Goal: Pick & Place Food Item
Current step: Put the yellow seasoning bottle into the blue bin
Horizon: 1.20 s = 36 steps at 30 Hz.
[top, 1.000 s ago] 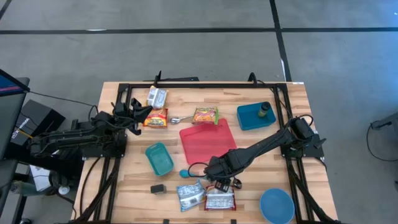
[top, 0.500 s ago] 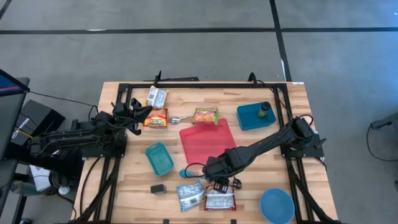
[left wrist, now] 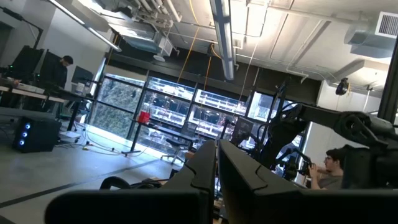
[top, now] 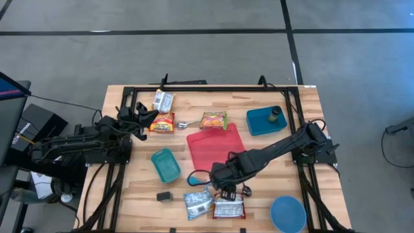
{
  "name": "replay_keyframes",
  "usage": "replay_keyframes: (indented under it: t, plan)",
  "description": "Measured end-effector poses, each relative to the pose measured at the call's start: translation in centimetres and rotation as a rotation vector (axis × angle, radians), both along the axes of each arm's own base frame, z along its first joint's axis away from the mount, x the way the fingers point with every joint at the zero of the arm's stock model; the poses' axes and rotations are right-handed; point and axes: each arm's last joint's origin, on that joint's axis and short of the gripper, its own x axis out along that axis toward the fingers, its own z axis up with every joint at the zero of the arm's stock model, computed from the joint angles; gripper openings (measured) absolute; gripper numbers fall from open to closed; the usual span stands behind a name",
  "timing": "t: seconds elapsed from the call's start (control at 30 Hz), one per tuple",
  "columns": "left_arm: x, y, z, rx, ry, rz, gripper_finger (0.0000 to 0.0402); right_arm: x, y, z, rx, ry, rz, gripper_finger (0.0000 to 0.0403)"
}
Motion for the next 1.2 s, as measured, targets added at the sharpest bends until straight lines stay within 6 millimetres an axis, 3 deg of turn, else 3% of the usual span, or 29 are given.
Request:
replay_keyframes:
  t: [0.33, 0.67, 0.9, 1.2]
  plan:
    - [0.0, 0.0, 0.0, 0.000, 0.000, 0.000, 0.0012, -0.1, -0.7, 2.5, -0.105, -0.037, 0.005, 0.0214]
    - [0.0, 0.0, 0.0, 0.000, 0.000, 0.000, 0.0012, 0.1, -3.8, 4.3, -0.208, -0.013, -0.032, 0.0214]
    - [0.0, 0.0, 0.0, 0.000, 0.000, 0.000, 0.0012, 1.1, -7.4, 5.0, -0.223, -0.008, -0.045, 0.0214]
    - [0.0, 0.0, 0.0, 0.000, 0.000, 0.000, 0.0012, 1.6, -14.1, 5.5, -0.179, 0.042, -0.145, 0.0214]
